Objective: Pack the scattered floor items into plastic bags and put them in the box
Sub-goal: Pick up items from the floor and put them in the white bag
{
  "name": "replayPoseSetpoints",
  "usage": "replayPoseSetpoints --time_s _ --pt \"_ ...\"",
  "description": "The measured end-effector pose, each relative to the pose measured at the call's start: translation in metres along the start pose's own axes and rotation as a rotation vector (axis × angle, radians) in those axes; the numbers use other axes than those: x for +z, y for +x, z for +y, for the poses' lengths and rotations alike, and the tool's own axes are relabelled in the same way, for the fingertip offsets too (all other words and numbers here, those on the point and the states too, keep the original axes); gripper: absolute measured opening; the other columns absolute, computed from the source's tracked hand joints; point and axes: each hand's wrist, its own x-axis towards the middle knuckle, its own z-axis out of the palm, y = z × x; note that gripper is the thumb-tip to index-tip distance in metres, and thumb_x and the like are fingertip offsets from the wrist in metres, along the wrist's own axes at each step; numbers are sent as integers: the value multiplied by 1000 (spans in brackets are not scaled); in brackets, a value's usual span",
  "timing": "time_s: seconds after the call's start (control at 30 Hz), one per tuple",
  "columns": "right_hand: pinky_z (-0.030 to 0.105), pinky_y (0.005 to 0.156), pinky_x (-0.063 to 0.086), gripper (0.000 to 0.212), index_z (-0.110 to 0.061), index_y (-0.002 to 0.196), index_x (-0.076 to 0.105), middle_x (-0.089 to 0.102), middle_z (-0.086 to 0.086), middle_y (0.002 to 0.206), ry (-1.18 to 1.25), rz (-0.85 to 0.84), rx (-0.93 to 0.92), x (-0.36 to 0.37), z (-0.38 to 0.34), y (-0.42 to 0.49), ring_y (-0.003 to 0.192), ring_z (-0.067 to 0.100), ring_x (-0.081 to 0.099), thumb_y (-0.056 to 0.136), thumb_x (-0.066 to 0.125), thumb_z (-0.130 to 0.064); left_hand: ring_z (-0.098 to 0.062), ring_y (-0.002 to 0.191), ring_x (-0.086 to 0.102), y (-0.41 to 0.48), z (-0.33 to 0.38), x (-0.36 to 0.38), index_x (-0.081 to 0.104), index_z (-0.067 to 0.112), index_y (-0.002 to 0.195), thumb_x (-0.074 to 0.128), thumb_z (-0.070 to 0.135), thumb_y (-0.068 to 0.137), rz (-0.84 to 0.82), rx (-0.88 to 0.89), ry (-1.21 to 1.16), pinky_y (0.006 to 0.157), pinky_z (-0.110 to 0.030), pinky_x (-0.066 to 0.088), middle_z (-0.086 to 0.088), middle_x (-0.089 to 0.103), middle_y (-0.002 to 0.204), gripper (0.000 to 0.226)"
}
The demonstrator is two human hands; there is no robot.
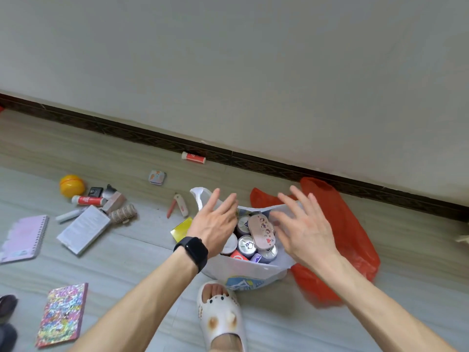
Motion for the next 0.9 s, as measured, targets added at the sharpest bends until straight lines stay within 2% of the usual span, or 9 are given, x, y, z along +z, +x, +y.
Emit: replayPoseSetpoints --time_s 0.1,0.13,0.2,0.27,0.37,0.5,0.6,0.77,0.9 --pt "55 118 4 31 -21 100 77 68 4 124 -188 -314 -175 25 5 5 133 31 50 73 70 -35 -35 150 -3 6 3 18 43 12 143 40 28 97 -178 -18 70 106 -61 -24 -17 16 161 49" --pt "57 117 -6 43 -20 115 72 58 9 138 -245 -458 -161 28 13 4 141 32 39 77 66 -39 -38 149 -9 6 3 26 36 16 148 42 34 97 -209 -87 49 105 -63 -25 -16 5 163 54" --pt "62 109 -22 83 -21 153 32 7 14 165 -336 -763 -62 35 35 3 153 30 -5 83 59 -58 -44 144 -23 6 -2 45 11 26 156 46 50 94 -271 -203 16 106 -66 -23 -11 -24 160 76" --pt "62 109 -21 116 -27 158 -5 -29 12 160 -364 -933 5 38 51 -1 147 28 -29 74 58 -77 -44 140 -32 5 -7 64 -18 32 151 51 70 83 -321 -236 24 105 -68 -24 -12 -42 151 104" --pt "63 115 -16 129 -33 153 -21 -40 9 154 -278 -1002 64 46 60 -9 143 27 -37 66 61 -81 -40 139 -37 4 -8 85 -26 38 144 54 75 79 -370 -264 -21 102 -68 -27 -16 -50 143 109" --pt "63 113 -17 122 -37 156 -10 -29 6 161 -170 -898 75 40 49 -7 144 26 -36 66 62 -79 -31 145 -28 0 -2 75 -11 35 153 61 73 72 -335 -246 -276 112 -62 -17 -10 -41 152 116" --pt "61 114 -18 101 -44 156 2 -15 -2 165 -64 -732 33 17 24 1 147 25 -30 74 49 -80 -26 149 -16 -9 -10 47 -3 46 153 59 67 78 -203 -224 -477 116 -57 -5 -3 -30 159 100" --pt "52 121 -8 79 -45 155 8 -12 -9 165 138 -527 -55 -22 -40 16 149 15 -26 86 30 -76 -26 151 -1 -50 -45 16 -10 44 152 47 60 91 -82 -257 -379 119 -54 8 -1 -16 163 86" --pt "44 122 -3 73 -44 155 14 -3 -11 165 290 -421 -127 -36 -92 32 150 9 -18 89 31 -69 -25 151 -2 -111 -84 12 -14 39 153 49 51 93 -108 -379 -302 119 -55 7 -1 -16 163 88"
